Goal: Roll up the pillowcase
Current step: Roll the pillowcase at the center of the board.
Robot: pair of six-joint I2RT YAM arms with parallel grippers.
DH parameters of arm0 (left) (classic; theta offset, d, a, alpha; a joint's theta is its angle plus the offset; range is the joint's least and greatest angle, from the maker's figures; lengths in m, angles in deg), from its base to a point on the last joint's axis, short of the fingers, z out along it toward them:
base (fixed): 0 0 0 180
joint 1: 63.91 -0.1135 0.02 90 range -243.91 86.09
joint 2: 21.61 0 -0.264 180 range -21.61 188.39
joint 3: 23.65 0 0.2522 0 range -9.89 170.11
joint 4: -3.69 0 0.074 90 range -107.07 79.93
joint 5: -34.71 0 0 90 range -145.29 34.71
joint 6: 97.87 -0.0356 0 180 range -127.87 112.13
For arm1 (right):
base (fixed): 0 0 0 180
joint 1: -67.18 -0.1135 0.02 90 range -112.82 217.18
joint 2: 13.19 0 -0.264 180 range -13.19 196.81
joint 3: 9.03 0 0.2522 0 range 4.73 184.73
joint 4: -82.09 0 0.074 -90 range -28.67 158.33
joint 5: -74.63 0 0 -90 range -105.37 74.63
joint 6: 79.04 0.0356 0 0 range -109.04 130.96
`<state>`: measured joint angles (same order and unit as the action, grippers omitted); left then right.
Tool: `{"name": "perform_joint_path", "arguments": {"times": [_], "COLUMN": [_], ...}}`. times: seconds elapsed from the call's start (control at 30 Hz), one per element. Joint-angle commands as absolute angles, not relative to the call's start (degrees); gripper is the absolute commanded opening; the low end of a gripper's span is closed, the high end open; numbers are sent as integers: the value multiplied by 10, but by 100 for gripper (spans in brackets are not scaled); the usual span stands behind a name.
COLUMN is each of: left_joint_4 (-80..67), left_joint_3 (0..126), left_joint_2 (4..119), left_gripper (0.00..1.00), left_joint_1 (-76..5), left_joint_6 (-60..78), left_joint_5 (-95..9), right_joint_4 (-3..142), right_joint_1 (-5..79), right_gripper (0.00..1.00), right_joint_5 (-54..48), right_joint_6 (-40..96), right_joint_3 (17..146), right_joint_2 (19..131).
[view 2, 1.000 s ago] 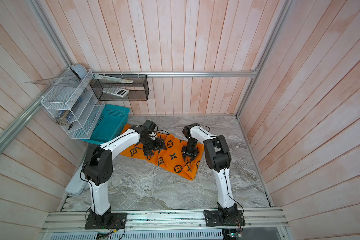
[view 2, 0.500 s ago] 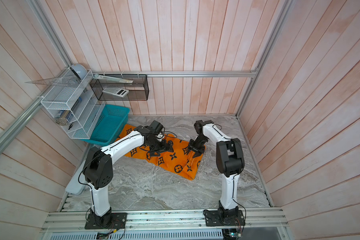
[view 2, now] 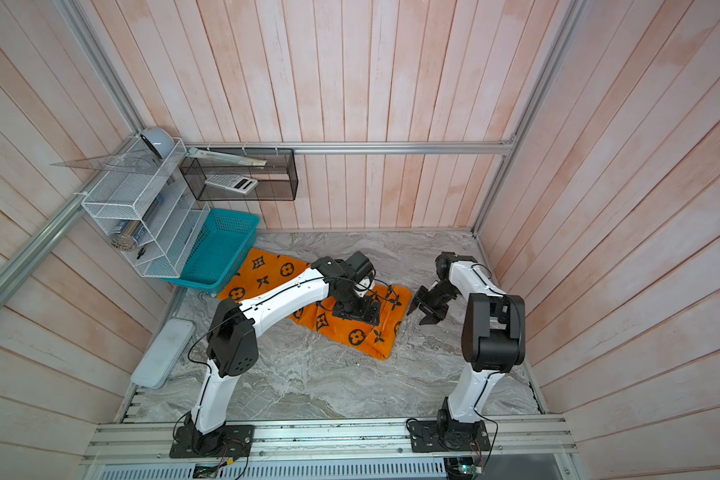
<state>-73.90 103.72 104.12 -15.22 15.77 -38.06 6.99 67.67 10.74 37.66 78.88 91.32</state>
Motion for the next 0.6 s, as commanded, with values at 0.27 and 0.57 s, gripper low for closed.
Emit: {"name": "perform_joint_path", "arguments": {"times": [0.27, 0.57], "left_joint_4": [-771, -727], "left_joint_3": [1042, 952], "left_joint_2": [1094, 1084], "left_gripper": [83, 82], "left_joint_1": [-144, -143], "left_joint_6": [171, 182], "left_joint_5": [-475, -462], "right_joint_4": [112, 135], "right_joint_1": [620, 583], "right_gripper": [54, 54], "right_joint_5": [117, 106], "right_joint_6": [340, 342], "right_joint_3": [762, 757], "right_joint_2": [944, 977]}}
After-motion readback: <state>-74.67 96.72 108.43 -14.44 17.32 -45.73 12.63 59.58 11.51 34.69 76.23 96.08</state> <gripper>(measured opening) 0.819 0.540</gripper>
